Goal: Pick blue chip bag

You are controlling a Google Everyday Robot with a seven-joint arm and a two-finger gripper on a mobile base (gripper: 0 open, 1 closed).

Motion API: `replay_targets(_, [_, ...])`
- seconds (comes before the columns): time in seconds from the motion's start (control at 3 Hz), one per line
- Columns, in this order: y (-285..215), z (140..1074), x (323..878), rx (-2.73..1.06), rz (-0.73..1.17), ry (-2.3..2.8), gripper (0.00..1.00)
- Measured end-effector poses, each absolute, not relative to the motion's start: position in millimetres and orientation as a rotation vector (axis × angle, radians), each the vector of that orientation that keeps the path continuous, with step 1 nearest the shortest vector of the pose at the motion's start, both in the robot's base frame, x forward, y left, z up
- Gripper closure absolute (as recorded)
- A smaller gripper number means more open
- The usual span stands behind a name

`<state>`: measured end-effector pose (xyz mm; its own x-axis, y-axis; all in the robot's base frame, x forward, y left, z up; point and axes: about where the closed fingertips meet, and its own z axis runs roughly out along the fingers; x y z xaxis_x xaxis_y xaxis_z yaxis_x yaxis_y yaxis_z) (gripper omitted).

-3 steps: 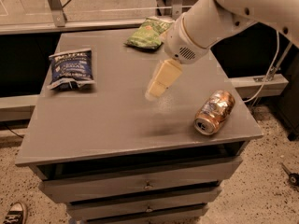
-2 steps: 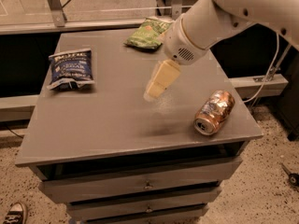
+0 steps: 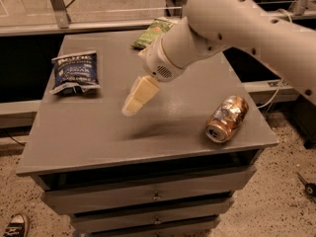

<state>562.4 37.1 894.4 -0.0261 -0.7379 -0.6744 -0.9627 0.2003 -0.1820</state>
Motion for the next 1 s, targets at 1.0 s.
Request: replay_targets(1.0, [198,851,626,-1.522,0.590,1.613,0.00])
